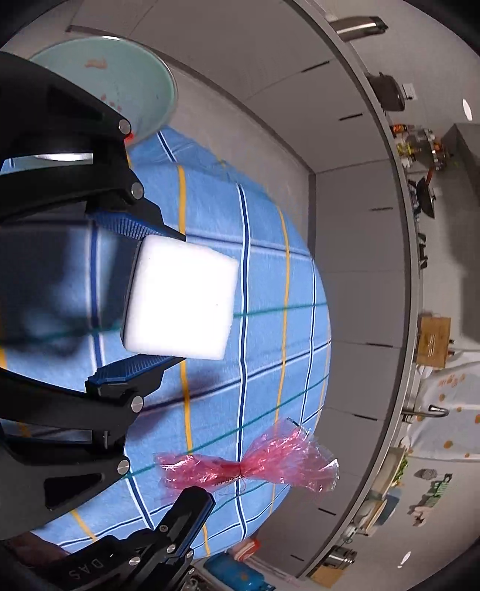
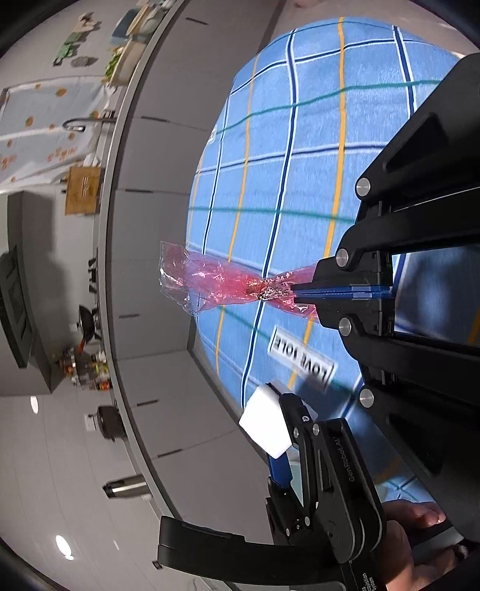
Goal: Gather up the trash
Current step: 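Carry the pink bag and white sponge over the teal bucket with both tools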
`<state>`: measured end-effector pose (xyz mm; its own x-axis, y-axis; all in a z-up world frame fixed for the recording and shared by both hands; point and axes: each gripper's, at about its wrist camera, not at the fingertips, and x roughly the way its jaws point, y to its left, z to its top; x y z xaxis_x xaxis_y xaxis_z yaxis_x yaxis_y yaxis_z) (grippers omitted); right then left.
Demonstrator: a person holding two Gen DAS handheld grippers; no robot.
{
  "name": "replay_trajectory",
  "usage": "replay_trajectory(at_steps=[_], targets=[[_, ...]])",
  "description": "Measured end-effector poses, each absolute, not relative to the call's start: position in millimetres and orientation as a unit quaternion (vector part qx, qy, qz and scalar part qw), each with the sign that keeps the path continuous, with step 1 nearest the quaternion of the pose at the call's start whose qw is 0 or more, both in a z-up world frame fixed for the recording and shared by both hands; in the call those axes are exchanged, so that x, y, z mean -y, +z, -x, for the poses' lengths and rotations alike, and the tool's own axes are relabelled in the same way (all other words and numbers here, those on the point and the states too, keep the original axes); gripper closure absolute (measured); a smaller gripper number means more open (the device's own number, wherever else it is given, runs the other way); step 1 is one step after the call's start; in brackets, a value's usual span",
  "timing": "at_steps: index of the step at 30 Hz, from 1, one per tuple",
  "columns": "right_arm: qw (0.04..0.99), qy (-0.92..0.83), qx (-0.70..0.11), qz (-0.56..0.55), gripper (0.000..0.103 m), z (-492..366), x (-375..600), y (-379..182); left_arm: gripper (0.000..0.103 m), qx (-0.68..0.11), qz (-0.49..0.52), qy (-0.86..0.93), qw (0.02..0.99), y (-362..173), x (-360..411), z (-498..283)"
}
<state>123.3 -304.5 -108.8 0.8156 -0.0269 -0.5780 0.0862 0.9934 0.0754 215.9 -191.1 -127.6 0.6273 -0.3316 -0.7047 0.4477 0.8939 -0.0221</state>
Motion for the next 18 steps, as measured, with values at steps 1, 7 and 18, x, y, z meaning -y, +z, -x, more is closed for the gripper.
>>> replay_trajectory(at_steps=[1, 7, 18], targets=[[0.952, -0.025, -0.301, -0.047, 0.102, -123, 300, -107, 0.047, -0.373, -0.076, -0.214, 0.900, -126, 186, -214], [0.955, 0.000, -0.294, -0.033, 0.102, -123, 270, -100, 0.047, -0.369, -0.064, -0.197, 0.906, -120, 156, -209], [0.956, 0.067, -0.285, -0.009, 0.102, -133, 213, -91, 0.047, -0.366, -0.042, -0.149, 0.918, -113, 92, -205]])
